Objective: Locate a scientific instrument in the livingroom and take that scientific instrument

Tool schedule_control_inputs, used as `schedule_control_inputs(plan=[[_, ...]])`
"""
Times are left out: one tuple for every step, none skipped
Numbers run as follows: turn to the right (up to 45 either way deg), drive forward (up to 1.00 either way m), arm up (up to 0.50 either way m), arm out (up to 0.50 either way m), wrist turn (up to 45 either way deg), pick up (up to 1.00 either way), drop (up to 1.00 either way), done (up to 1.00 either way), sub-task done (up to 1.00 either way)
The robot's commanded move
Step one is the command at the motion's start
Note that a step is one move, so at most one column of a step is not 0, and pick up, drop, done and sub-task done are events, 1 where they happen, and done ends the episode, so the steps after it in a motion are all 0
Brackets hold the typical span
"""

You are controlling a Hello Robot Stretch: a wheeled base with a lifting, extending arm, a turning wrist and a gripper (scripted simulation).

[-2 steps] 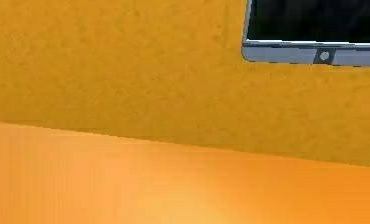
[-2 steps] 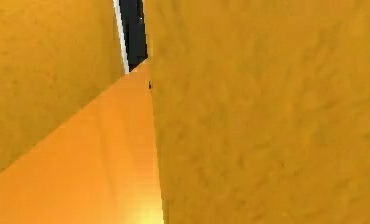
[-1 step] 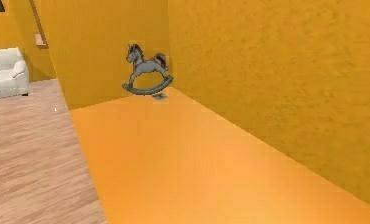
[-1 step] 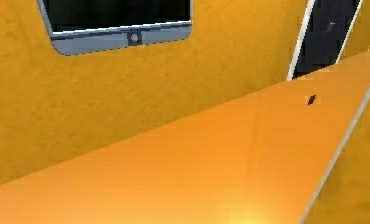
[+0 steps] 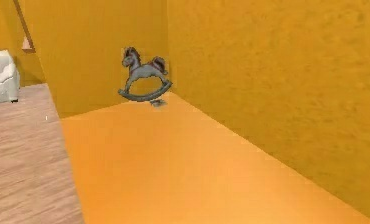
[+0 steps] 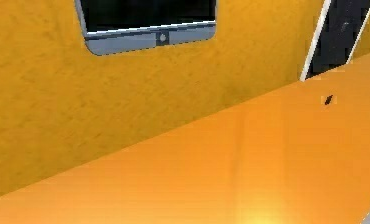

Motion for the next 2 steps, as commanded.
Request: schedule_control_inputs(plan=[[-45.0, 0.0, 0.0, 0.0, 0.0, 0.0, 0.0, 0.0, 0.0], [-39.0, 0.0, 0.0, 0.0, 0.0, 0.0, 0.0, 0.0, 0.0]])
